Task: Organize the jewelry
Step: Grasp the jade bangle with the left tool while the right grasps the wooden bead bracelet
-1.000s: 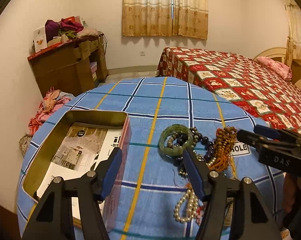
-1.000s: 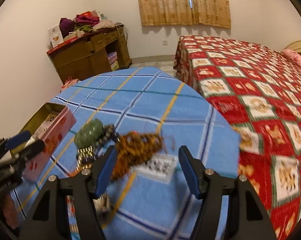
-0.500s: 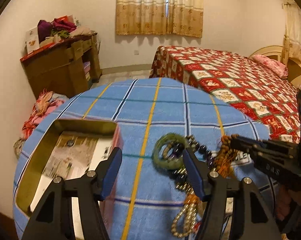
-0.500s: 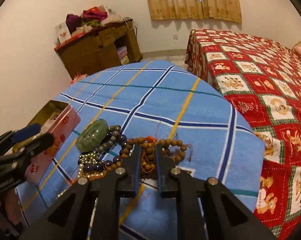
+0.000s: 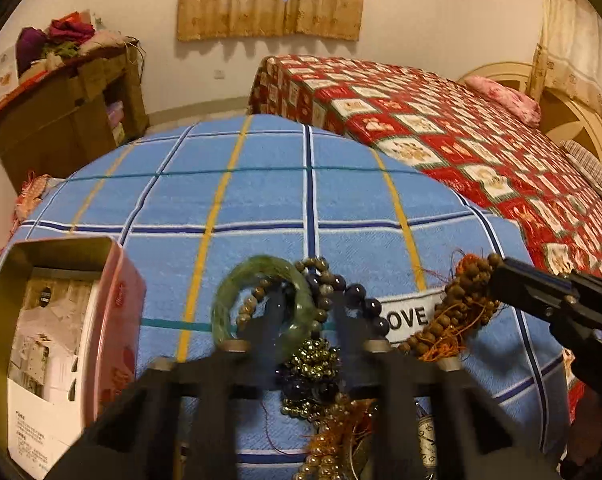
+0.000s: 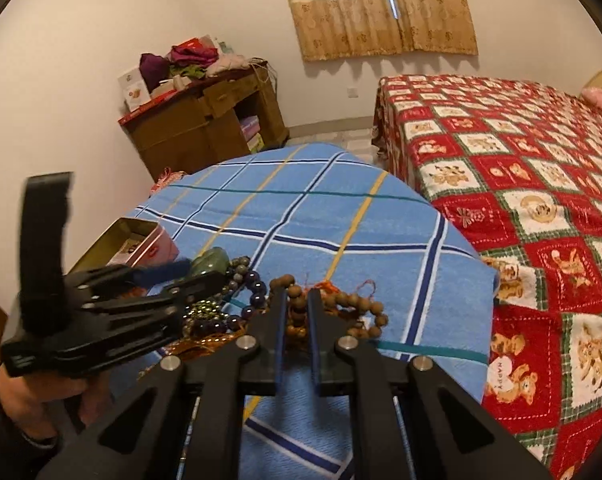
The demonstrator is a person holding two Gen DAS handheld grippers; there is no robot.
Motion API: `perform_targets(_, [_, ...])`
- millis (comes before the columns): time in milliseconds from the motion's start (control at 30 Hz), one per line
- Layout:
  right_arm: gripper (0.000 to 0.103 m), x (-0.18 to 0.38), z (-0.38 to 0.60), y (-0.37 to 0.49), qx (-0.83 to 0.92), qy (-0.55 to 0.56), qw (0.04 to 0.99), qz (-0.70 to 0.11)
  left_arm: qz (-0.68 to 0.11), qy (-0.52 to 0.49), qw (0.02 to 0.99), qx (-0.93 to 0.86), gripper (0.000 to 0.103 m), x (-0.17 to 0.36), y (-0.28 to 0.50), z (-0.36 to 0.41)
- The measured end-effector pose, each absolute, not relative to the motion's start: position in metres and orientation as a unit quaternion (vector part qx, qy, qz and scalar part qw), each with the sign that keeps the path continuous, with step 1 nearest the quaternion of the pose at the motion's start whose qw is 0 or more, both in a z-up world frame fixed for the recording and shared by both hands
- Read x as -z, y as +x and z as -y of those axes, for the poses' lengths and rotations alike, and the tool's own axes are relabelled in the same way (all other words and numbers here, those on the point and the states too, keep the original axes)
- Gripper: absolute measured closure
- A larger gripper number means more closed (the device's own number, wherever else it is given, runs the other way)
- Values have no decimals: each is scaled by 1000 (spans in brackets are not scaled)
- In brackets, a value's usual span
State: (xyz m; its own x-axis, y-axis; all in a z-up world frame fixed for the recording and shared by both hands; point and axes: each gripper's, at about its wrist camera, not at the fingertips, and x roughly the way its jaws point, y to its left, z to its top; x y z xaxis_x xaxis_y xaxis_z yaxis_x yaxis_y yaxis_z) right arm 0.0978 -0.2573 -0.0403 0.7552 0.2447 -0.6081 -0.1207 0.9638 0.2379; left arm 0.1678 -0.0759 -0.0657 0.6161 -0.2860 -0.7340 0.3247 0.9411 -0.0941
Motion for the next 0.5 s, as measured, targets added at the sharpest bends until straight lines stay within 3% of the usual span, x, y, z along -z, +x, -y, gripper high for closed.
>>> perform_targets(500, [91,-6,259,79,-105,81,951,-280,-331,-70,922,186,97,10,119,29])
